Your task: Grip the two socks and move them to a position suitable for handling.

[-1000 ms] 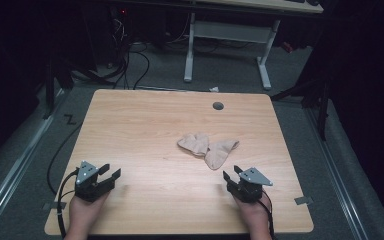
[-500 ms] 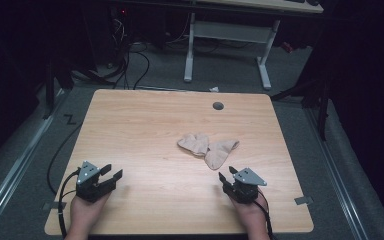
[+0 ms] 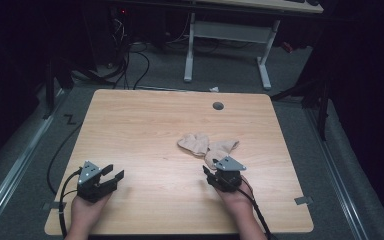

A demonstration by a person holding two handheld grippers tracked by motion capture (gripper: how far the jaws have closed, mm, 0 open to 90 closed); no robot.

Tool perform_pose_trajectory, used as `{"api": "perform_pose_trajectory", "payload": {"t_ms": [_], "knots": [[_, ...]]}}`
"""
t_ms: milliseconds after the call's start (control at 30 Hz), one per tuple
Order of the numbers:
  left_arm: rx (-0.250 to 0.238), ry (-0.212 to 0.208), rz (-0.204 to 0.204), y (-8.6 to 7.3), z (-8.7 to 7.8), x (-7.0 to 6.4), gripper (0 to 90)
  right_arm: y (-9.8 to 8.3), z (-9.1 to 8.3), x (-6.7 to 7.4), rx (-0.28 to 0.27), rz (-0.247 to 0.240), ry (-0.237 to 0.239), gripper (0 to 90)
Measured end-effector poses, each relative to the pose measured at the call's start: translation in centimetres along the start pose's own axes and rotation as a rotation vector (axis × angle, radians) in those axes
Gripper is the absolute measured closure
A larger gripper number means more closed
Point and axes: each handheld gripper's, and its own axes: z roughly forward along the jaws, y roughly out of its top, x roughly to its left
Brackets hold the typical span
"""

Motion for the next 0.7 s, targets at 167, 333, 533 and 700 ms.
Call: {"api": "perform_pose_trajectory", "payload": {"t_ms": [167, 333, 533, 700], "knots": [[0.005, -0.006, -0.001, 0.1, 0.0, 0.0, 48.9, 1.4, 1.5, -0.5, 0.02, 0.012, 0.009, 55.0], [0.005, -0.007, -0.012, 0.1, 0.1, 0.1, 49.8, 3.2, 3.8, -0.9, 0.064, 0.015, 0.015, 54.3], [0.005, -0.011, -0.01, 0.1, 0.0, 0.0, 50.0, 5.1, 6.5, -0.6, 0.11, -0.01, 0.004, 50.5], [0.005, -0.009, -0.012, 0.1, 0.0, 0.1, 50.0, 6.6, 8.4, -0.3, 0.147, -0.022, 0.003, 48.1]]}}
